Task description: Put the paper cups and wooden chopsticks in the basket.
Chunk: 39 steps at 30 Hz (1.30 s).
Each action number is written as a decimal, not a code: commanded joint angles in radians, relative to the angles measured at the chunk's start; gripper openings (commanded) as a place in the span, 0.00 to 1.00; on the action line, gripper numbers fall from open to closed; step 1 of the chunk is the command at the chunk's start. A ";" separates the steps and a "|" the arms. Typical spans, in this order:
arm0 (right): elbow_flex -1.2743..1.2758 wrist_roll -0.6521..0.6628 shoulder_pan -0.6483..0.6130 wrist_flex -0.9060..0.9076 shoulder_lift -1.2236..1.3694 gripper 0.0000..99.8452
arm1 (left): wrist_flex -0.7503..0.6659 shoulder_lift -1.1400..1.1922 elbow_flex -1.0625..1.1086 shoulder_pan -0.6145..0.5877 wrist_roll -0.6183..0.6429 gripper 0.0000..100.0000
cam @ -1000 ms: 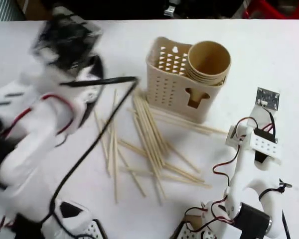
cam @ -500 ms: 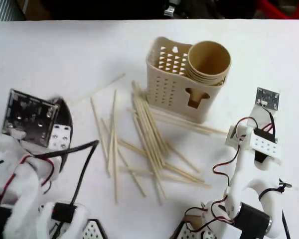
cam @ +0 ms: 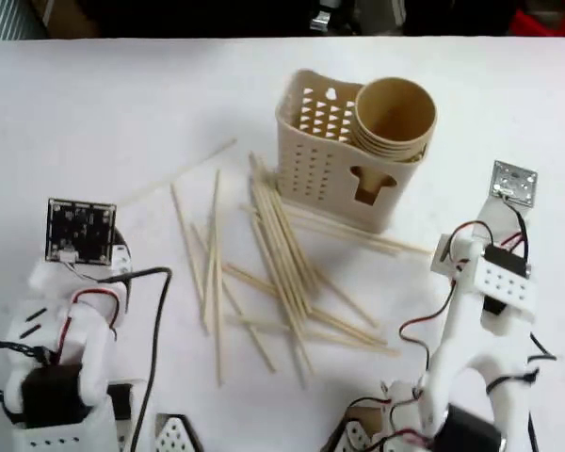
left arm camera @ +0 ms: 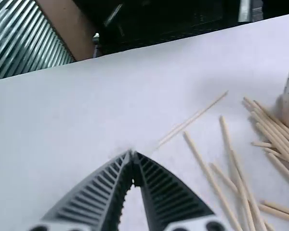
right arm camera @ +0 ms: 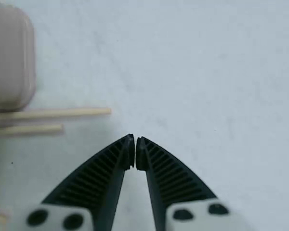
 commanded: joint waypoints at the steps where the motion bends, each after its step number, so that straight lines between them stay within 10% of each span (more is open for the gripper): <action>1: -0.072 0.066 -0.001 0.113 -0.156 0.02 | -0.095 -0.067 0.135 -0.050 0.006 0.03; 11: -0.308 0.316 -0.073 0.526 -0.466 0.02 | -0.170 -0.263 0.410 -0.131 0.011 0.02; 20: -0.479 0.347 -0.599 0.800 -0.329 0.02 | -0.167 -0.338 0.489 -0.180 0.012 0.03; 29: -0.480 0.344 -0.877 0.664 -0.067 0.04 | -0.175 -0.338 0.508 -0.179 0.012 0.03; 39: -0.482 0.298 -0.905 0.361 0.283 0.11 | -0.175 -0.338 0.511 -0.176 0.011 0.03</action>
